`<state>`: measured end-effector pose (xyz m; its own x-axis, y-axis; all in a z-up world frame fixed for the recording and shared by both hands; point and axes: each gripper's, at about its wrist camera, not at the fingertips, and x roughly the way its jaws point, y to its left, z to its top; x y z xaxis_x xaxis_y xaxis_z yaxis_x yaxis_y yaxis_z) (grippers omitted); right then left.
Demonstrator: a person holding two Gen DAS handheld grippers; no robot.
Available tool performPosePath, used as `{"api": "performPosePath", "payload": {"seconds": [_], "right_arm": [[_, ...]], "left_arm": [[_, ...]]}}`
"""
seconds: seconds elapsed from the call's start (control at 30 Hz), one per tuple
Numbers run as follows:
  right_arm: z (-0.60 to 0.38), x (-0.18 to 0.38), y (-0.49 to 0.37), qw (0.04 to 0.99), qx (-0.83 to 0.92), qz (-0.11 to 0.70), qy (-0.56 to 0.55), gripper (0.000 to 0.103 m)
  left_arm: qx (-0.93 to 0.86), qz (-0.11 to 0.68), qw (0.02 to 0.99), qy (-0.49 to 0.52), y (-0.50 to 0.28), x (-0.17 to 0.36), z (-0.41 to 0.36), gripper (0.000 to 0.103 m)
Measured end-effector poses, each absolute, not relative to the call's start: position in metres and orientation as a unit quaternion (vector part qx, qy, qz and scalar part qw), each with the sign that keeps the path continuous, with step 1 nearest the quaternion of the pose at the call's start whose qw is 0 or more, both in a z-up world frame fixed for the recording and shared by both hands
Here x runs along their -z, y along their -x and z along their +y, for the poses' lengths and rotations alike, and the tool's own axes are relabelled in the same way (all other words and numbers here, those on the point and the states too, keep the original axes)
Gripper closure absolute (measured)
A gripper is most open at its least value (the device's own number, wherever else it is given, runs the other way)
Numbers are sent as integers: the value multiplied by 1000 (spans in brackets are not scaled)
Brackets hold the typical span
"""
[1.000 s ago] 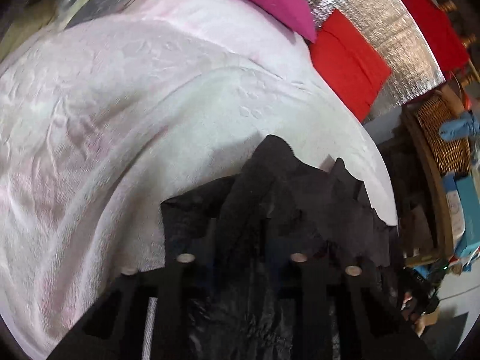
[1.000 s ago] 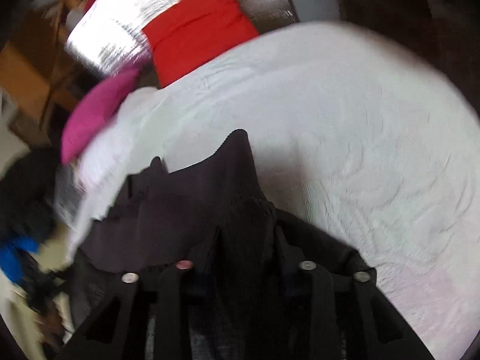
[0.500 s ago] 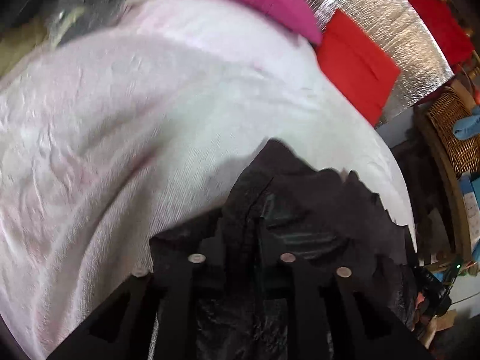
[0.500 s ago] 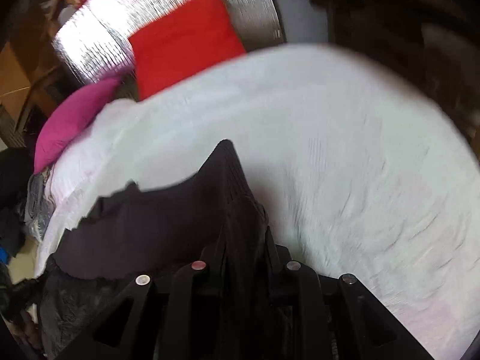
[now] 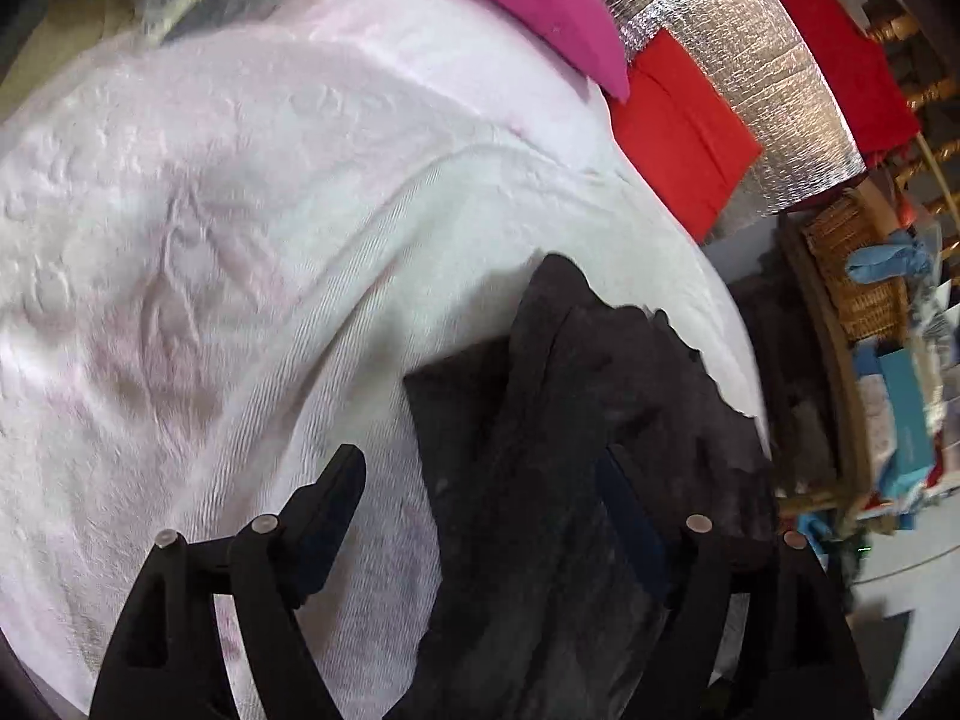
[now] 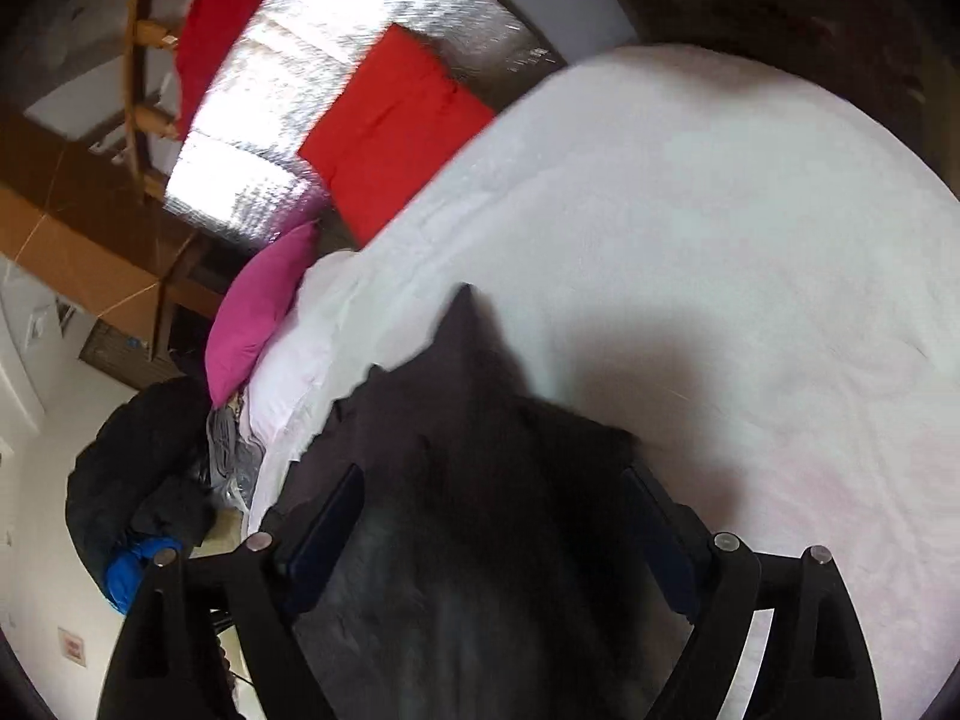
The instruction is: Fold large clothes
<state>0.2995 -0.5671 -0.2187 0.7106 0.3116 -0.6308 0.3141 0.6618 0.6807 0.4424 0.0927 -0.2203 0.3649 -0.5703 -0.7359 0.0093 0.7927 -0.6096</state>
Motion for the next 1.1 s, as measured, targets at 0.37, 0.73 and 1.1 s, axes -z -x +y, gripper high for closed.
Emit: {"api": "performPosePath", "payload": {"seconds": [0.37,0.73,1.1], "right_arm": [[-574,290,-326,742,-100,466,-472,14],[-491,282,-364,748,-211,461,-428,4],[-473,274,-362,778,-134,458,-409,47]], "left_arm": [[284,590,709,261,-465,265,55,22],[358,577,699,226,-454,258,4,10],[326,551,732,234,-453,238,-14,63]]}}
